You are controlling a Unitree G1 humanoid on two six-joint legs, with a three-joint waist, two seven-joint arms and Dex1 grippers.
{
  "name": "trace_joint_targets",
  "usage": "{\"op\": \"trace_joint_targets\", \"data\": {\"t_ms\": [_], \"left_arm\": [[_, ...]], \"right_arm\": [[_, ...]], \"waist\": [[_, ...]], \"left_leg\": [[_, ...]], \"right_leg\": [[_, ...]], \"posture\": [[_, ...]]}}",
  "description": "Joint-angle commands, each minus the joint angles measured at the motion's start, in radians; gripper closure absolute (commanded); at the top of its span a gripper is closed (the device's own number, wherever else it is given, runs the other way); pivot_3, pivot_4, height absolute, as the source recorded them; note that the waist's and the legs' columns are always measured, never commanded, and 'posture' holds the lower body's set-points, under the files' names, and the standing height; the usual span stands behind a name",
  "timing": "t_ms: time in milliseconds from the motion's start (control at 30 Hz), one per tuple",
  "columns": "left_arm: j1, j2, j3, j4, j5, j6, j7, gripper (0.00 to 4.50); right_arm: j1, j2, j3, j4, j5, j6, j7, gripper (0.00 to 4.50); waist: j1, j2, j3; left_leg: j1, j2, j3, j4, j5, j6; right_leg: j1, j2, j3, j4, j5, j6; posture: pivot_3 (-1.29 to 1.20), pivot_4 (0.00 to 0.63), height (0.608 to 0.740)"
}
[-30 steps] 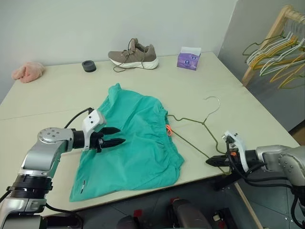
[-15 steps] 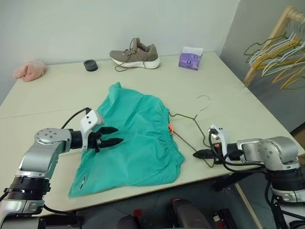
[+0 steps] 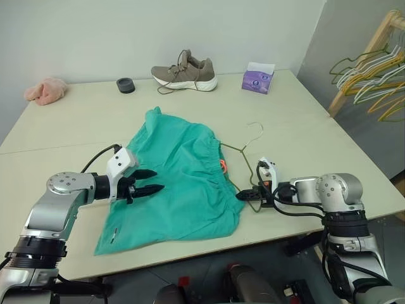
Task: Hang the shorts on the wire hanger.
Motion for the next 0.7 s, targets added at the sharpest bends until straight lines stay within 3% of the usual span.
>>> {"op": "trace_joint_targets", "data": {"t_ms": [33,200,467,600,700], "left_arm": [[-0.01,-0.001,0.037,-0.021,-0.006,-0.025,0.018,1.89],[-0.031,-0.009,0.039,-0.005,-0.004,-0.037,0.036,1.89],[-0.031,-0.008,0.036,-0.003,-0.003,-0.05,0.04,1.89],[-0.027,-0.008,0.038,-0.007,-0.004,-0.051,0.044,1.89],[-0.027,-0.016,0.041,-0.008,-0.006,-0.05,0.055,1.89]], "right_arm": [[-0.018,0.079,-0.058,-0.008,0.002,-0.015,-0.052,4.5],[-0.043,0.242,-0.215,0.055,-0.012,0.135,-0.172,4.5],[-0.154,0.461,-0.47,0.133,-0.096,0.105,-0.413,4.5],[-0.168,0.483,-0.491,0.129,-0.081,0.059,-0.412,4.5],[-0.146,0.476,-0.427,0.079,-0.056,-0.031,-0.354,4.5]], "waist": [[0.0,0.0,-0.001],[0.003,-0.001,-0.003],[0.005,-0.001,-0.006],[0.014,-0.001,-0.007],[0.015,-0.001,-0.007]], "left_leg": [[0.0,0.0,0.0,0.0,0.0,0.0],[0.0,0.001,0.0,0.001,0.0,0.0],[-0.001,0.001,-0.001,0.001,0.0,0.0],[-0.004,0.0,-0.002,0.001,0.0,0.0],[-0.01,0.0,-0.003,0.002,0.0,0.0]], "right_leg": [[0.0,0.0,0.0,0.0,0.0,0.0],[0.0,0.0,0.0,0.001,0.0,0.0],[-0.001,0.0,-0.001,0.002,0.001,0.0],[-0.002,0.0,-0.002,0.0,0.002,-0.003],[-0.007,0.0,-0.003,0.0,0.003,-0.004]], "posture": [[-0.13,0.064,0.74],[-0.12,0.057,0.74],[-0.12,0.057,0.74],[-0.11,0.059,0.74],[-0.11,0.06,0.74]]}}
